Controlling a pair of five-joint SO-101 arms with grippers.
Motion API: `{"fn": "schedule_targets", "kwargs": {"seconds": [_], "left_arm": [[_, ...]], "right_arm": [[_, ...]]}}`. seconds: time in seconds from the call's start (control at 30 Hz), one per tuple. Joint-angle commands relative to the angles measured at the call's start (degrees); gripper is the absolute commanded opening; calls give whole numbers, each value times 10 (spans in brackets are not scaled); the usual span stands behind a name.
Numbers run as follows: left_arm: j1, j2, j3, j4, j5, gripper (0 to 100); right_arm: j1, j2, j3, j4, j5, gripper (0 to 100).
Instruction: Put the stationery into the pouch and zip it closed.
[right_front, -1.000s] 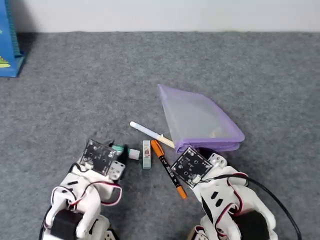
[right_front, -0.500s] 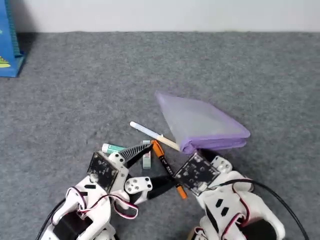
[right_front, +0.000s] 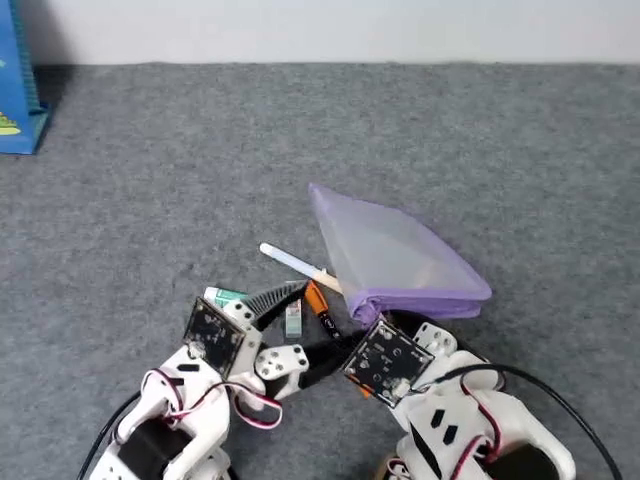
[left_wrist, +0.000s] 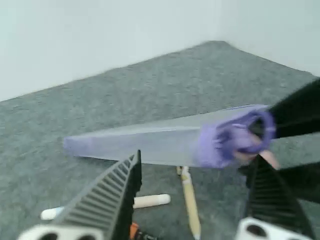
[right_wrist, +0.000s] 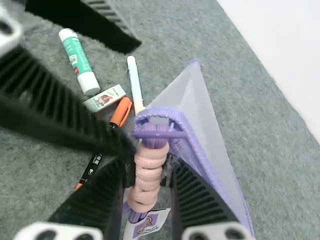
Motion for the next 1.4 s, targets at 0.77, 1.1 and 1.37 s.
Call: {"fn": "schedule_targets", "kwargs": {"seconds": [0.77, 1.1, 1.37], "left_arm": [[-11, -8, 48, -39, -24, 316], [-8, -8, 58, -55, -36, 152], [-7, -8, 58, -53, -78, 13]], "right_arm": [[-72, -5, -57, 50, -6, 8], [-72, -5, -57, 74, -1, 8], [-28, -5, -57, 73, 17, 8]]}}
